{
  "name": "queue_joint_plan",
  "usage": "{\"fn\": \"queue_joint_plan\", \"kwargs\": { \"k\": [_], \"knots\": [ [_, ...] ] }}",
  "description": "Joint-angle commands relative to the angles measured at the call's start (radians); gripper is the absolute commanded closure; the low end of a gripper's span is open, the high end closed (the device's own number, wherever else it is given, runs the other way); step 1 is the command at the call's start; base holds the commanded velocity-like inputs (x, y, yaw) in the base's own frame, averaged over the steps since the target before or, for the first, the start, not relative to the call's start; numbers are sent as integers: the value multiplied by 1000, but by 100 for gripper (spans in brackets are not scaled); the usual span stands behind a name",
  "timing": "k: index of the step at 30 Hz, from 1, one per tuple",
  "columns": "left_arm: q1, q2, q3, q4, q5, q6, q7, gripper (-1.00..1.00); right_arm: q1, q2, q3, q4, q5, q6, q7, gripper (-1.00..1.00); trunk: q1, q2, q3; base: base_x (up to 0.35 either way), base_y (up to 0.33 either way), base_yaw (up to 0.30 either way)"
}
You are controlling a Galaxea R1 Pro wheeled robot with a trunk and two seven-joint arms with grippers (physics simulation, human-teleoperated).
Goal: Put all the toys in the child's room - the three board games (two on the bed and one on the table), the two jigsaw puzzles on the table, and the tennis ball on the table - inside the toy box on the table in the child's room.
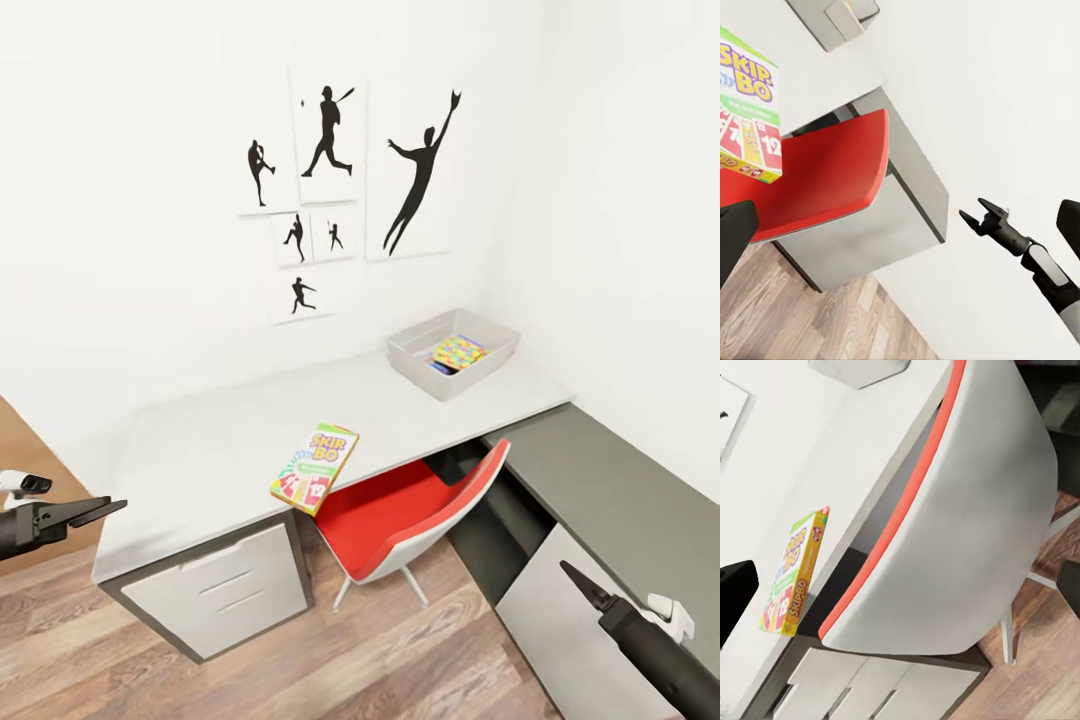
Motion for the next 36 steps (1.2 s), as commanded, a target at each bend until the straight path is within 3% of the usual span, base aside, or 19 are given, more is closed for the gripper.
{"fn": "queue_joint_plan", "kwargs": {
  "k": [1,12,36],
  "knots": [
    [-1,-1,0,0,0,11,-4,-100,0,0,-1,-1,-6,8,0,-100,1,-2,0,0,-18,0],
    [-1,-4,0,0,0,11,-4,-100,0,0,0,-1,-6,8,4,-100,1,-2,18,0,-16,0],
    [-1,-6,0,0,0,11,-4,-100,0,0,2,-1,-6,7,3,-100,1,-2,58,0,-111,0]
  ]
}}
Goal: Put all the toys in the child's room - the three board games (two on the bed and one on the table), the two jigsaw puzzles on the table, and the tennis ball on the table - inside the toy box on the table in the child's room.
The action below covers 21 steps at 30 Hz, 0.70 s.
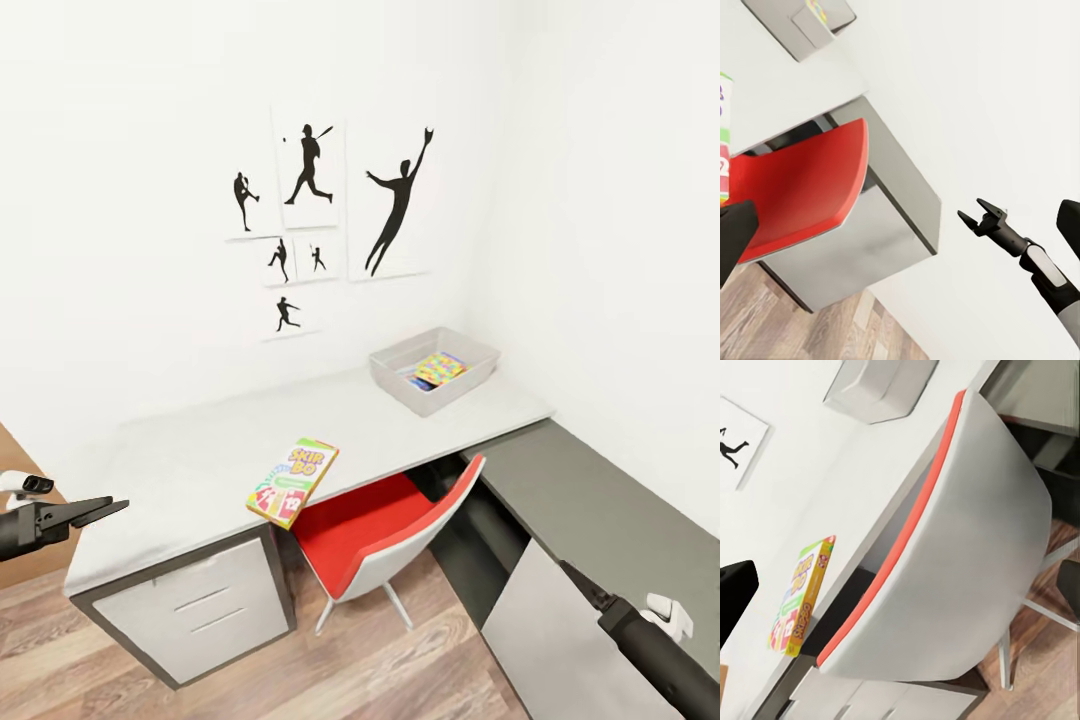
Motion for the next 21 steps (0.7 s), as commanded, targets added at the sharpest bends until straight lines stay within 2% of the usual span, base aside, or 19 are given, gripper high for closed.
{"fn": "queue_joint_plan", "kwargs": {
  "k": [1,6,16,21],
  "knots": [
    [-1,0,-1,0,0,11,-4,-100,0,0,-1,-1,-6,7,0,-100,1,-2,0,0,-233,12],
    [-1,0,0,0,0,11,-4,-100,0,0,0,-1,-6,7,-1,-100,1,-2,8,0,-161,43],
    [-1,-1,0,0,0,11,-4,-100,0,0,0,-1,-6,7,-1,-100,1,-2,25,0,-34,88],
    [-1,-4,0,0,0,12,-4,-100,0,0,0,-1,-6,7,-2,-100,1,-2,33,0,-181,110]
  ]
}}
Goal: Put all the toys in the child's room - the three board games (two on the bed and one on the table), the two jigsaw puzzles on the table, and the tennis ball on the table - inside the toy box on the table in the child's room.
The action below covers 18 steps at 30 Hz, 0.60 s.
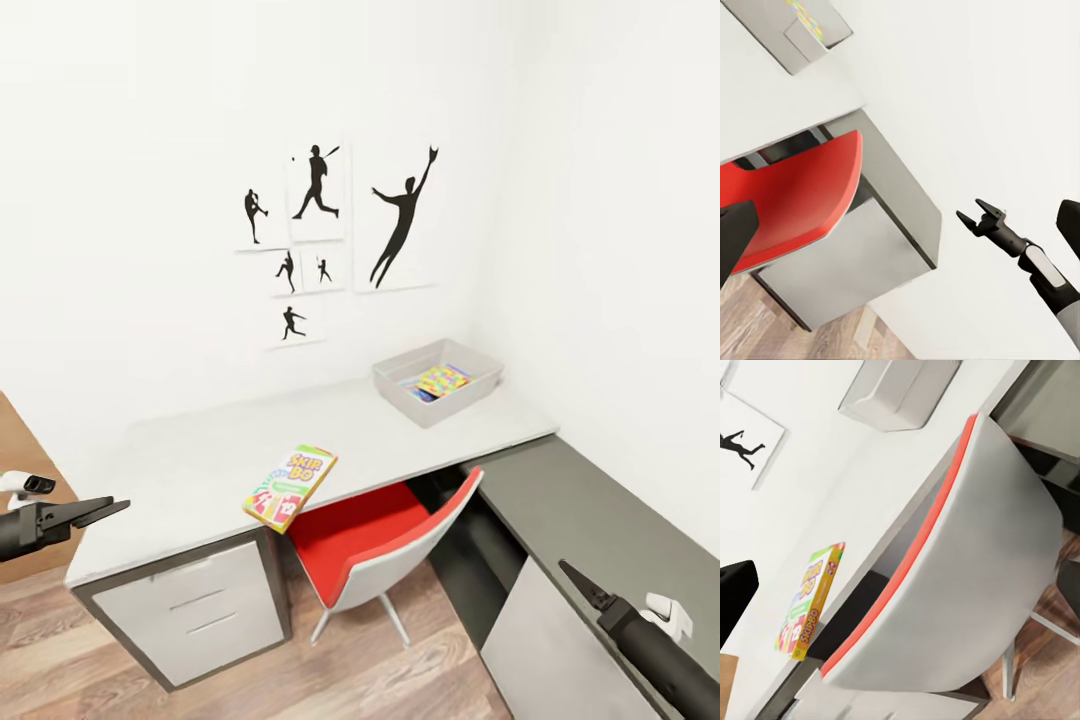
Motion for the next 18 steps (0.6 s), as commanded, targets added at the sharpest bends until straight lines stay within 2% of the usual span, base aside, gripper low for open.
{"fn": "queue_joint_plan", "kwargs": {
  "k": [1,5,14,18],
  "knots": [
    [-1,0,0,0,-1,11,-4,-100,0,0,-1,0,-7,8,0,-100,1,-2,0,0,-209,116],
    [-1,-1,0,0,-1,12,-4,-100,0,-1,-1,0,-7,9,-1,-100,1,-2,6,0,-122,124],
    [-1,-2,0,0,-1,12,-4,-100,0,0,1,0,-8,9,-8,-100,1,-2,14,0,-34,98],
    [-1,-2,0,0,-1,12,-4,-100,0,0,0,-1,-8,9,-10,-100,1,-2,16,0,-194,65]
  ]
}}
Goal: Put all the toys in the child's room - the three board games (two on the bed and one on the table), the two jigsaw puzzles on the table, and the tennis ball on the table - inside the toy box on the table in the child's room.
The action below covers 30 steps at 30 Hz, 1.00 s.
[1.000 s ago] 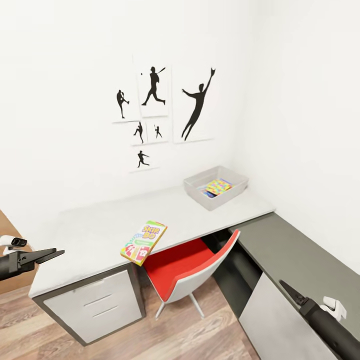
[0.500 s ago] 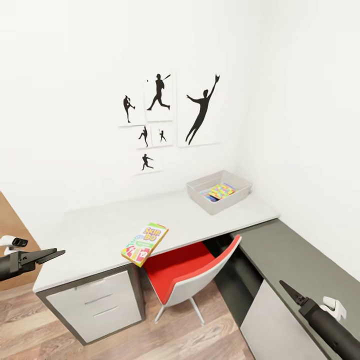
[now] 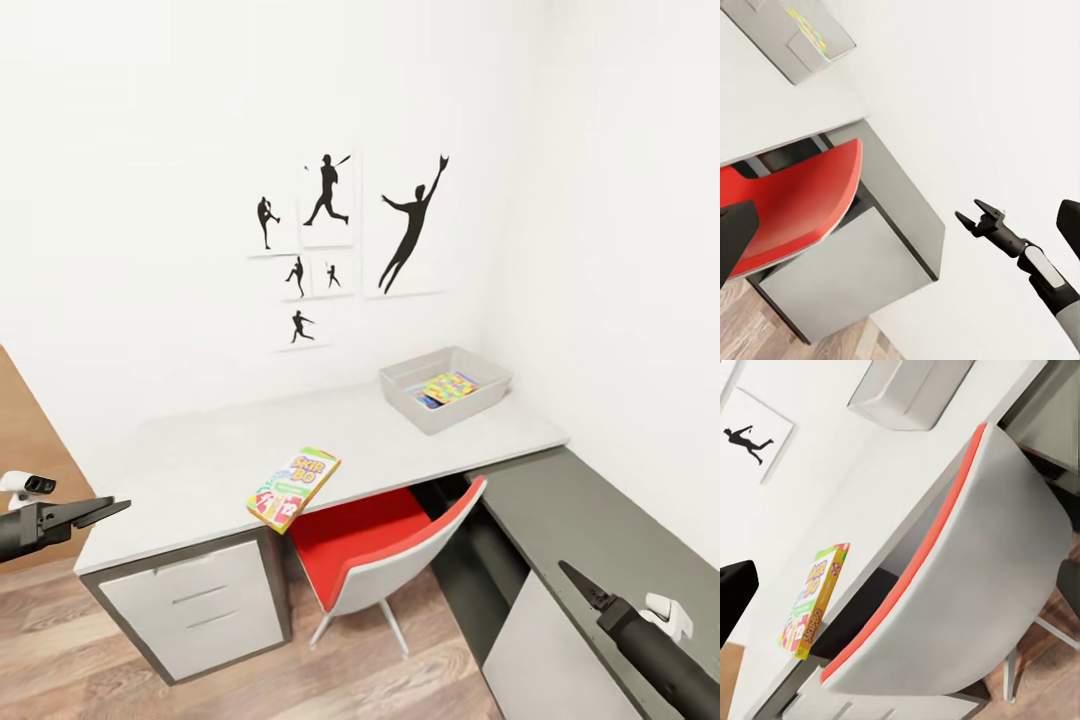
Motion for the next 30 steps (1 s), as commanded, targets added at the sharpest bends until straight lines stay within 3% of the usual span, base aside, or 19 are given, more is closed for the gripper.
{"fn": "queue_joint_plan", "kwargs": {
  "k": [1,11,17,23,30],
  "knots": [
    [-1,0,-1,0,-1,11,-4,-100,0,0,-1,0,-7,8,-1,-100,1,-2,-1,0,-235,154],
    [-1,-3,-19,0,-2,14,-4,-100,0,-1,-2,0,-7,9,-2,-100,1,-2,6,0,-97,177],
    [-1,-14,-67,0,-3,20,-4,-100,0,-1,-2,-1,-6,8,-2,-100,1,-2,7,0,-38,36],
    [-1,-37,-83,0,-4,23,-4,-100,0,0,0,-1,2,8,-4,-100,1,-2,7,0,-110,7],
    [-1,-42,-86,0,-4,24,-4,-100,0,0,0,1,22,9,-4,-100,1,-2,7,0,-24,1]
  ]
}}
